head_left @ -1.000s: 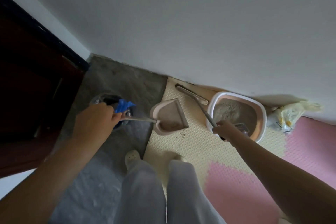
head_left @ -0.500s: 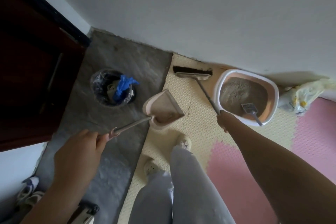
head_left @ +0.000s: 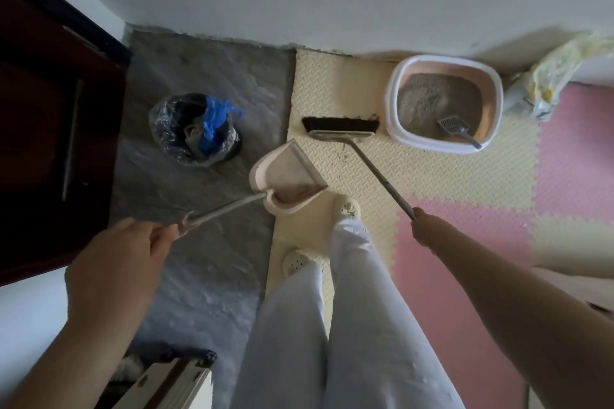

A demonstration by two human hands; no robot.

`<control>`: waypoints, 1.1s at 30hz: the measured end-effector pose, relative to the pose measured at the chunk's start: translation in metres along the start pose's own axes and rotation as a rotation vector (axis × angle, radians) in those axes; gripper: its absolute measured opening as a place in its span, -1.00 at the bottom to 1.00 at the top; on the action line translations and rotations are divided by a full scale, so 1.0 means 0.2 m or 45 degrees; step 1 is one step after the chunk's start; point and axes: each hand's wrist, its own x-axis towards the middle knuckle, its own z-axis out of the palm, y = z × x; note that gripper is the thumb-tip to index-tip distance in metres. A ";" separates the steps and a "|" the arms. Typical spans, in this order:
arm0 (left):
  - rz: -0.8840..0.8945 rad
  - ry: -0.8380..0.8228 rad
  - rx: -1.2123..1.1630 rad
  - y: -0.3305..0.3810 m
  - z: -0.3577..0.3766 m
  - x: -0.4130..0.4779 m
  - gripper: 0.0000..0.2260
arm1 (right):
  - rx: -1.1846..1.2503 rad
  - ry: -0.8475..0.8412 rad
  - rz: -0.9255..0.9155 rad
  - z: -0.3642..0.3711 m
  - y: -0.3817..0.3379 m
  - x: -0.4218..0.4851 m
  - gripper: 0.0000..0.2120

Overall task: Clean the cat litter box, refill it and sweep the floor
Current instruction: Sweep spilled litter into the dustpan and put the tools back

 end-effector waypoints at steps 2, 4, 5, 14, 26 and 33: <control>0.042 0.019 0.023 -0.07 0.03 -0.04 -0.79 | -0.011 -0.024 0.028 0.11 0.07 -0.07 -0.62; 0.077 0.026 0.031 -0.11 0.05 -0.07 -0.77 | -0.016 -0.036 0.041 0.19 0.15 -0.12 -0.59; 0.092 0.032 0.025 -0.13 0.06 -0.09 -0.76 | -0.029 -0.028 0.040 0.22 0.19 -0.14 -0.59; 0.167 0.026 0.088 -0.05 0.07 -0.13 -0.72 | -0.113 -0.017 0.030 0.34 0.57 -0.33 -0.66; 0.182 -0.057 0.222 -0.11 0.24 -0.17 -0.62 | 0.055 0.094 -0.140 0.01 0.48 -0.40 -0.77; 0.072 -0.277 0.332 -0.53 0.53 -0.20 -0.47 | 0.000 0.219 -0.160 -0.11 0.18 -0.23 -0.78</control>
